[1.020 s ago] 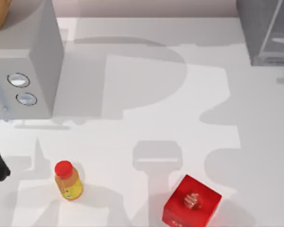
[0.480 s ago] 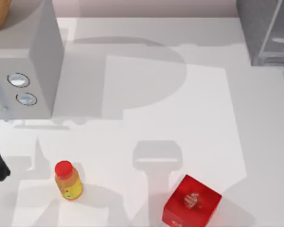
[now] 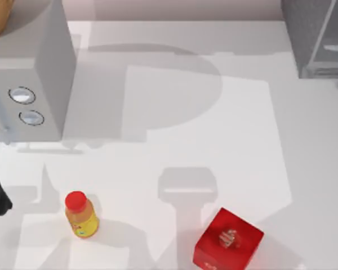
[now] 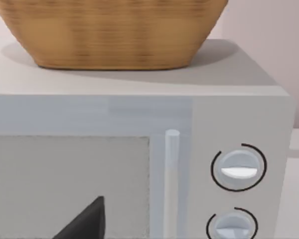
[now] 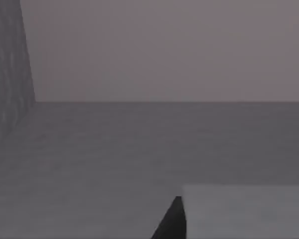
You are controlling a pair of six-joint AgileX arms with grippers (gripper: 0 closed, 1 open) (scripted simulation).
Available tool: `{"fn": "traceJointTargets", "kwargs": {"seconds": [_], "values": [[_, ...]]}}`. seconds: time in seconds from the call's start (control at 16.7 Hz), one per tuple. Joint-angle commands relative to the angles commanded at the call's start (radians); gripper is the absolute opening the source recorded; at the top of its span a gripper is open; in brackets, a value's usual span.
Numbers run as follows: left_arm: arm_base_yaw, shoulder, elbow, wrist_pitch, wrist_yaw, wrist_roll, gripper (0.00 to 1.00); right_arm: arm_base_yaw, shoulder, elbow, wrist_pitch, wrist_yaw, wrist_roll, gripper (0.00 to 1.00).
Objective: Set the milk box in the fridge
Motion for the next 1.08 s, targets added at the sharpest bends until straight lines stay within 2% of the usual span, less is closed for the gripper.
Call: {"fn": "traceJointTargets", "kwargs": {"seconds": [0.54, 0.9, 1.08], "values": [[0.0, 0.0, 0.0, 0.0, 0.0, 0.0, 1.0, 0.029, 0.202, 0.517, -0.29, 0.063, 0.006, 0.0], [0.0, 0.0, 0.0, 0.0, 0.0, 0.0, 1.0, 0.044, 0.209, 0.567, -0.322, 0.062, 0.004, 0.0], [0.0, 0.0, 0.0, 0.0, 0.0, 0.0, 1.0, 0.044, 0.209, 0.567, -0.322, 0.062, 0.004, 0.23]]}}
